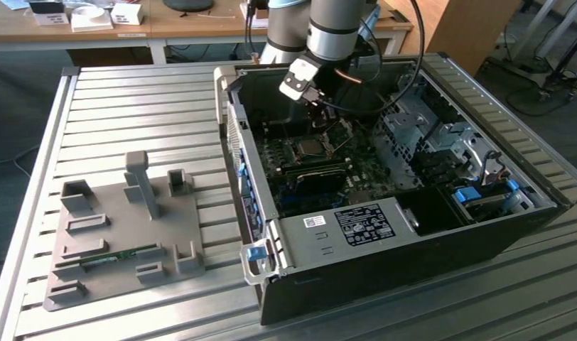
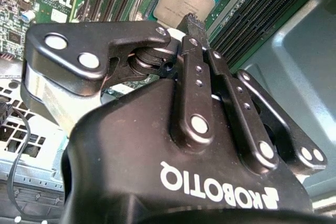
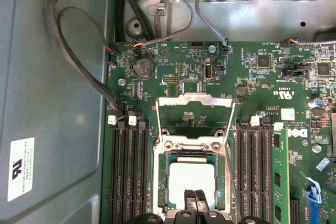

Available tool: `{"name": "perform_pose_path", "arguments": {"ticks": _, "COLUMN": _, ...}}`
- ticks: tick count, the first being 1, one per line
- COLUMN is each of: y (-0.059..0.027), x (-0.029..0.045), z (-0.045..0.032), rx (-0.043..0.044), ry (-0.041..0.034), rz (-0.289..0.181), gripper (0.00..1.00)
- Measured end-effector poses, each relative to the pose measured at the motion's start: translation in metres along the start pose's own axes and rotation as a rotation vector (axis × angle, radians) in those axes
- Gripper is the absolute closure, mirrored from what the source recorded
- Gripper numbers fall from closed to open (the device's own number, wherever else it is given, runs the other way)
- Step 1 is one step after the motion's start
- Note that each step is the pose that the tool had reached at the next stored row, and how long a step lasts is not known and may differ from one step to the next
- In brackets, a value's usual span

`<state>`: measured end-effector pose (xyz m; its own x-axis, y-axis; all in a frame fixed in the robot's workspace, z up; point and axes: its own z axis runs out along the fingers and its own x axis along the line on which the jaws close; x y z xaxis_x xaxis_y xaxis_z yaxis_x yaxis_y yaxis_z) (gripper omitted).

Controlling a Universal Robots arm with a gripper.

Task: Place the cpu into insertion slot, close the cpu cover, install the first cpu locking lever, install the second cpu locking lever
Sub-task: 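Close the cpu cover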

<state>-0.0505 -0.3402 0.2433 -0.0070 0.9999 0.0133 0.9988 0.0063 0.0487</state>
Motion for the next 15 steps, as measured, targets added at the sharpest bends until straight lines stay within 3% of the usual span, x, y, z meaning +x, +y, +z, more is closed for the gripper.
{"name": "perform_pose_path", "arguments": {"ticks": 15, "y": 0.0004, "x": 0.0001, "z": -0.0084, "rx": 0.0, "ry": 0.0, "rz": 0.0, "gripper": 0.89}}
